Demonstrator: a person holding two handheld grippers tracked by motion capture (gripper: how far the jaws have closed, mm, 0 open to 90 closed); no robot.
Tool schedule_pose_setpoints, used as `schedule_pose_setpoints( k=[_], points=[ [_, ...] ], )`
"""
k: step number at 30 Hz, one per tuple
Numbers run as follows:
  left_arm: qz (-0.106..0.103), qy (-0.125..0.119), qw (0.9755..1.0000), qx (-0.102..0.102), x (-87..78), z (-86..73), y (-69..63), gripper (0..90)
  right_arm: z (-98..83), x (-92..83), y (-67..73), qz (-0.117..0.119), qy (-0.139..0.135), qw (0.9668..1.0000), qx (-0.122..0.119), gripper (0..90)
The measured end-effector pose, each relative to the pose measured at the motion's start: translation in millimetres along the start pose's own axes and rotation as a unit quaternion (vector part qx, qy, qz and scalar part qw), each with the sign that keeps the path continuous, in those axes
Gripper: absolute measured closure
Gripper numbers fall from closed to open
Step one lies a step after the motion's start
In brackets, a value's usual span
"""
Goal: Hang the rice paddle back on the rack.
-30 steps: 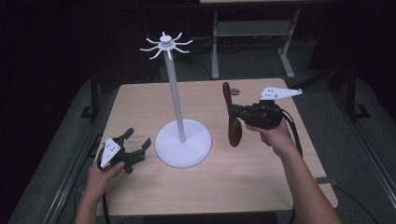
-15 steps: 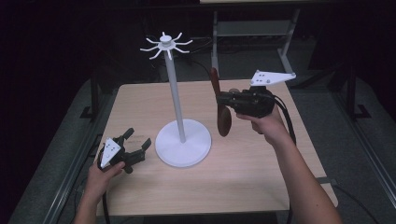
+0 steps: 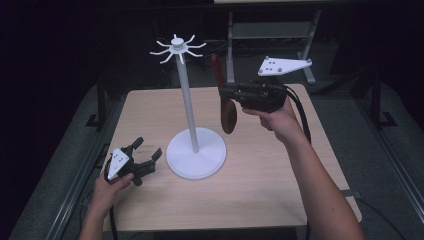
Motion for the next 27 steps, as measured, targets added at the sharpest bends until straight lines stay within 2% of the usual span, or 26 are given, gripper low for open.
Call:
schedule_pose_setpoints(
  k=[15,27],
  points=[
    [-0.001,0.000,1.0000,0.002,-0.1,-0.1,-0.1,13.4,17.6,13.2,4.4,0.010,-0.003,0.9999,-0.010,78.2],
    [0.000,0.000,1.0000,0.000,-0.1,0.0,0.0,13.4,17.7,28.3,2.7,0.009,0.011,0.9998,-0.011,78.2]
  ],
)
Point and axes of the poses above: each handheld gripper's, and its own axes: x roughly forward along the jaws, z roughly out of its top, y roughly to its left, the point moved 7 cm from there along x, roughly forward along the jaws, and after that the axes turned 10 degrees about z, right-handed, at the moved point
